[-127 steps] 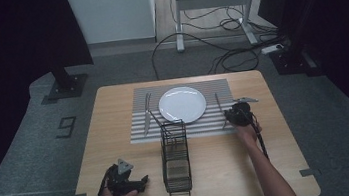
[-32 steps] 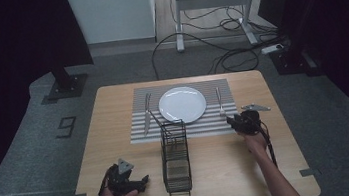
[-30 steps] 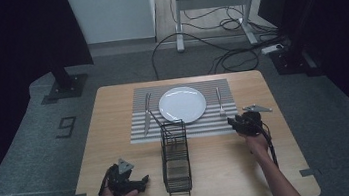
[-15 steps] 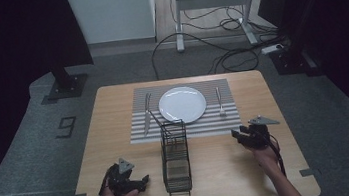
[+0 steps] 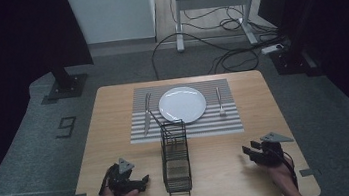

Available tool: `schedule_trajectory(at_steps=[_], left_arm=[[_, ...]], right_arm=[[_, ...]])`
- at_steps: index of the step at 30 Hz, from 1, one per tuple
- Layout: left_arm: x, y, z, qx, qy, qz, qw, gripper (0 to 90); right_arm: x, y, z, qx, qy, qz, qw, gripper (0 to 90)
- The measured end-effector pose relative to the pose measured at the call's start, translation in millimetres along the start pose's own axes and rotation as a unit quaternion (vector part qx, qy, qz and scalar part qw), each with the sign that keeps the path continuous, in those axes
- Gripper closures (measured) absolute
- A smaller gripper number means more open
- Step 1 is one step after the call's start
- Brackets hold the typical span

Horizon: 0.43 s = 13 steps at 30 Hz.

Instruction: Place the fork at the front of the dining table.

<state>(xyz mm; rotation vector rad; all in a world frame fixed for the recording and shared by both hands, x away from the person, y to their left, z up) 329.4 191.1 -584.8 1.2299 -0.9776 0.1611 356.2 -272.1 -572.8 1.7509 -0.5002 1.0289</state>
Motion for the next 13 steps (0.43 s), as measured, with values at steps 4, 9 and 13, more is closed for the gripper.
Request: schedule_trajectory(at_steps=[4,9,13], left_arm=[[0.0,0.0,0.0,0.000,0.000,0.000,1.0000,5.5],[0.1,-0.1,-0.1,-0.001,-0.001,0.000,1.0000,5.5],[0.2,-0.2,-0.1,-0.001,-0.001,0.000,1.0000,5.5]], right_arm=[[-3.7,3.3,-1.6,-0.001,0.004,-0.002,1.0000,51.8],[-5.0,1.6,-4.2,0.001,0.006,-0.006,1.0000,51.1],[-5.3,-1.5,-2.4,-0.005,0.011,-0.011,0.9999,49.9]])
Point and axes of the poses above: each handheld gripper's, and its own axes: y roughly backward along the jaws, x roughly out of its top, z roughly to its right, the point moved 5 cm from there along -y, roughly forward along the jaws, and after that the axes turned 2 degrees about z, right-handed, at the moved point
